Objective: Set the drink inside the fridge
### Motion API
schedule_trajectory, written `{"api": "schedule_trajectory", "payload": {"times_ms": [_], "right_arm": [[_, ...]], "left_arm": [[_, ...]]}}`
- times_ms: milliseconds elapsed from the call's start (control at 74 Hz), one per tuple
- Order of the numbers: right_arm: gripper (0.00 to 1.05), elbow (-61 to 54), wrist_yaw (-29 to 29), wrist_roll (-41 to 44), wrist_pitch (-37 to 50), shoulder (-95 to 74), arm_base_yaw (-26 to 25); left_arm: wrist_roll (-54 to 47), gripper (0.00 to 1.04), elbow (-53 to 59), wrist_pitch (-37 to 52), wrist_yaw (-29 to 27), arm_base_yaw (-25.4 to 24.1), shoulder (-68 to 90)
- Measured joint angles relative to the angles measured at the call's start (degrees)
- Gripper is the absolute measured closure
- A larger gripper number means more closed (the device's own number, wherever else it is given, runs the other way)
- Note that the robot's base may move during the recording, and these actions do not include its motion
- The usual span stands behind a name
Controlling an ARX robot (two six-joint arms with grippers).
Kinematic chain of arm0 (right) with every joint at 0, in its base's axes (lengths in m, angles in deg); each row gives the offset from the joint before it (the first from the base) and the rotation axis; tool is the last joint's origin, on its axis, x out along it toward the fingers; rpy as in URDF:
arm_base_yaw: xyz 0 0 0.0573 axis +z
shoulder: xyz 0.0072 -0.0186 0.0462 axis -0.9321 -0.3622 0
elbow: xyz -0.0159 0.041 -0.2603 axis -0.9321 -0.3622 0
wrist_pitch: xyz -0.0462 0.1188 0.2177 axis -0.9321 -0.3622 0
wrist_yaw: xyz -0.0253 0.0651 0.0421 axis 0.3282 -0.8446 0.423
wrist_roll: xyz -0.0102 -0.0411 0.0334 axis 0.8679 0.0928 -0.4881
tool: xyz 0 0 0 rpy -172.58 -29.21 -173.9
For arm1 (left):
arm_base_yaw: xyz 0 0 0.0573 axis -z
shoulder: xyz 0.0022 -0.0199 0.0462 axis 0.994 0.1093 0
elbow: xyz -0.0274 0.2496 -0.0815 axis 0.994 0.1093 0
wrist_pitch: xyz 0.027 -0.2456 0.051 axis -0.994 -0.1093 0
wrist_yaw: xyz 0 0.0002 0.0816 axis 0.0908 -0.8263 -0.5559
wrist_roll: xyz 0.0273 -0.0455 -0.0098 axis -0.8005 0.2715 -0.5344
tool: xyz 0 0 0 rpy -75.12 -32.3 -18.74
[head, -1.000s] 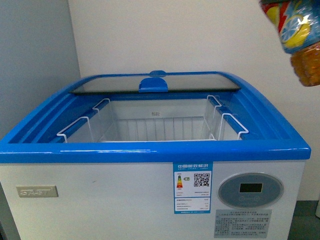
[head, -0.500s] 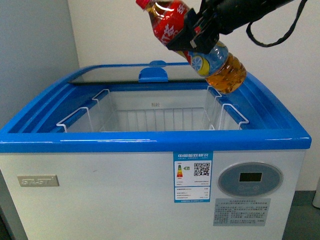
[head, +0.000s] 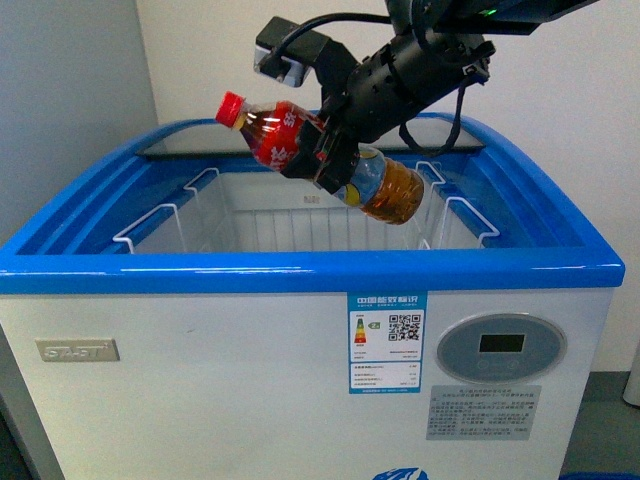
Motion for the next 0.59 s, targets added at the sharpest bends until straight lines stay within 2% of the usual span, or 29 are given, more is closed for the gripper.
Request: {"api": "schedule_trajectory", "payload": {"times_ms": [270, 595], "right_arm": [[0.63, 16.5, 4.7, 3.8, -9.6, -11.9, 0.3], [0.63, 38.0, 6.8, 4.9, -19.6, -25.8, 0.5]], "left_arm": [[0.0, 0.08, 0.0, 0.0, 0.0, 0.0, 0.0], [0.0, 0.08, 0.0, 0.0, 0.0, 0.0, 0.0]]}}
